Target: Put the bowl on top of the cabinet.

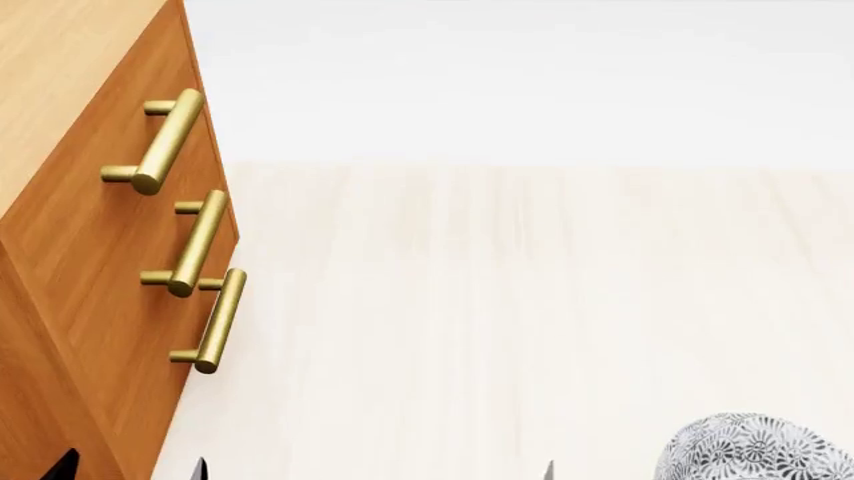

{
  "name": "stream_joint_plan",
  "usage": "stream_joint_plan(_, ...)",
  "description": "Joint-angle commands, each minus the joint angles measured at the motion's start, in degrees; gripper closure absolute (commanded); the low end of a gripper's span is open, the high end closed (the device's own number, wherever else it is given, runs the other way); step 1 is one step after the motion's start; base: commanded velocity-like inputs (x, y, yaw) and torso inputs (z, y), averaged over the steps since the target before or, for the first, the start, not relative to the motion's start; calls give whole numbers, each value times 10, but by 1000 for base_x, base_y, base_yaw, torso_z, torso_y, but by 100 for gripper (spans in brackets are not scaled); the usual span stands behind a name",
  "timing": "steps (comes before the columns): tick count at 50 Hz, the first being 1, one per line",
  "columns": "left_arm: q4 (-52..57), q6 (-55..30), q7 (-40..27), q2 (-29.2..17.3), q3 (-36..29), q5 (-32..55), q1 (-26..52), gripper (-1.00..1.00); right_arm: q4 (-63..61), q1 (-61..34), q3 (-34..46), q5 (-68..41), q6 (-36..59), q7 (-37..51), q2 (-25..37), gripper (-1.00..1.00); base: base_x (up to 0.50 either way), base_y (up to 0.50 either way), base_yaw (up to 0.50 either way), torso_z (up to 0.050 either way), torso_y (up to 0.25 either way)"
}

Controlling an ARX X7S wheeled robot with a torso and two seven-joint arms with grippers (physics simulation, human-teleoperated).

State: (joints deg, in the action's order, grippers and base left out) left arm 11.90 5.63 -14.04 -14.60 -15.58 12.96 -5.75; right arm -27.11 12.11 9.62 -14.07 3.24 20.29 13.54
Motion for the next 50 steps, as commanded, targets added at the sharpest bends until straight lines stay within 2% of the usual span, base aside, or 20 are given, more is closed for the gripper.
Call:
stream_joint_plan(1, -2, 1, -3, -2, -3, 0, 1, -100, -5, 1, -17, -51, -3, -20, 13, -100, 0, 0, 0, 0, 0)
stream_joint_plan(6, -3, 1, -4, -2, -5, 1, 2, -100, -5, 4, -35, -70, -11, -11, 7, -100, 0, 0, 0, 0, 0)
stream_joint_plan(16, -3, 1, -6, -4, -6, 3, 3, -100, -12, 40, -63, -81, -99, -15, -11, -100, 0, 0, 0, 0, 0)
stream_joint_plan(32, -10, 2, -9, -6, -9, 5, 7, -100, -14, 49, -74, -88, -122, 2, -19, -100, 0, 0, 0, 0, 0)
stream_joint_plan(38, -7, 2, -12, -7, -10, 6, 5, -100, -22, 51, -95, -137, -108, 20, -18, -100, 0, 0, 0, 0, 0)
stream_joint_plan(45, -9, 1, -13, -8, -11, 6, 7, -100, -17, 67, -103, -170, -159, -15, -20, -100, 0, 0, 0, 0, 0)
stream_joint_plan(50, -10, 1, -14, -9, -12, 7, 8, -100, -13, 64, -110, -186, -157, -5, -21, -100, 0, 0, 0, 0, 0)
